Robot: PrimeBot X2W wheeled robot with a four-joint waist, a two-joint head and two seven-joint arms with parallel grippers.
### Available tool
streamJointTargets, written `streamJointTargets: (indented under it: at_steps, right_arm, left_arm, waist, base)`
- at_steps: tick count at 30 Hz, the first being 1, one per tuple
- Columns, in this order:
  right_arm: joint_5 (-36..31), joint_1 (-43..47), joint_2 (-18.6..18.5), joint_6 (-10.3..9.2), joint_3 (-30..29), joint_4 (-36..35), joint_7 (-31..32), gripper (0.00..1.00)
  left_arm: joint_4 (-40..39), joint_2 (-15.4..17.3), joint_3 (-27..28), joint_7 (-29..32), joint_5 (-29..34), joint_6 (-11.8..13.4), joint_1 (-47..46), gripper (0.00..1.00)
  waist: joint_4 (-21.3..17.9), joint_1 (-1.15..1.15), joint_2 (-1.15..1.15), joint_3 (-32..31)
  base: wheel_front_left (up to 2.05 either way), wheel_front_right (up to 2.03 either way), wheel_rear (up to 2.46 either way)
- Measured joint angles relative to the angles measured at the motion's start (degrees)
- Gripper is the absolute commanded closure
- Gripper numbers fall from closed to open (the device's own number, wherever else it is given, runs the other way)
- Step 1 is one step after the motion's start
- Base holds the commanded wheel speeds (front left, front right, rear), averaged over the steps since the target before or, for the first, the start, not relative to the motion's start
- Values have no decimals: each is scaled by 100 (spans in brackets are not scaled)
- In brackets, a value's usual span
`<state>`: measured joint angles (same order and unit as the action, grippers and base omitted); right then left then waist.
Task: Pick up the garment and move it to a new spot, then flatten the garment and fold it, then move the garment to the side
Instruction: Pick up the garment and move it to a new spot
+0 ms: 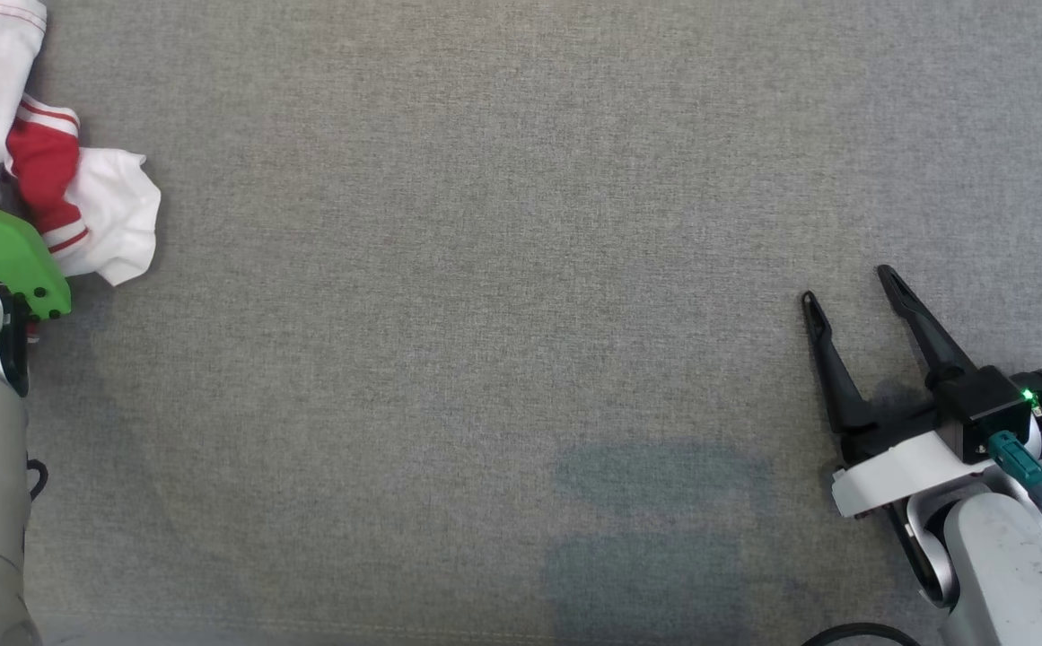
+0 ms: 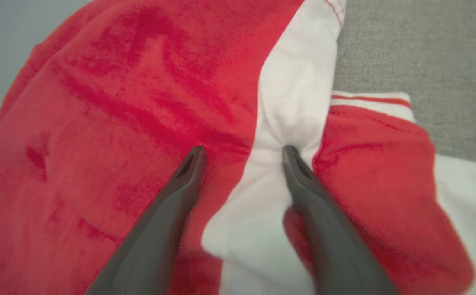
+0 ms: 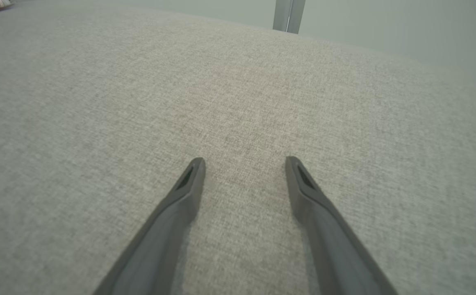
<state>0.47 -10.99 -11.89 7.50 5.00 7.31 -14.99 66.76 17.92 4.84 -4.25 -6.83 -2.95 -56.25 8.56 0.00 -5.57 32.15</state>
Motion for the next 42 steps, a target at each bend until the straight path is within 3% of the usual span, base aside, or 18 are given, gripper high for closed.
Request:
streamJointTargets:
  at_steps: [1,2,3,4,14,26,35,42]
  right_arm:
    - [0,0,12,0,2,0,-2,0]
    - [0,-1,22,0,4,1,-5,0]
    - [0,-8,33,0,14,4,-7,0]
    - [0,-19,43,0,22,13,-7,0]
    - [45,109,183,0,63,220,-4,0]
    - [204,525,443,0,76,432,0,0]
    - [311,867,622,0,-45,465,0,0]
    - [350,971,732,0,-100,448,0,0]
  left_arm:
    - [57,19,-4,-25,-1,0,-5,42]
    - [107,34,2,-42,-12,0,-19,63]
    - [162,47,15,-71,-30,1,-42,94]
    - [196,53,22,-111,-46,23,-55,100]
    - [215,85,201,-829,-337,94,-183,100]
    - [-612,-270,-110,-1065,-322,-178,-23,100]
    - [-2106,-1135,-751,-847,-609,-421,538,100]
    - [-4569,-1491,-2045,80,-1805,-446,1692,100]
  waist:
    - [-34,0,0,19]
    - [-57,0,0,37]
    - [-74,0,0,50]
    - [-84,0,0,53]
    - [-47,0,0,-279]
    - [10,0,-1,-1108]
    - [-80,0,-2,-1687]
    - [-459,0,-2,-1921]
  base:
    - [0,0,0]
    - [0,0,0]
    - [0,0,0]
    - [0,0,0]
    - [0,0,0]
    - [0,0,0]
    - [0,0,0]
    - [0,0,0]
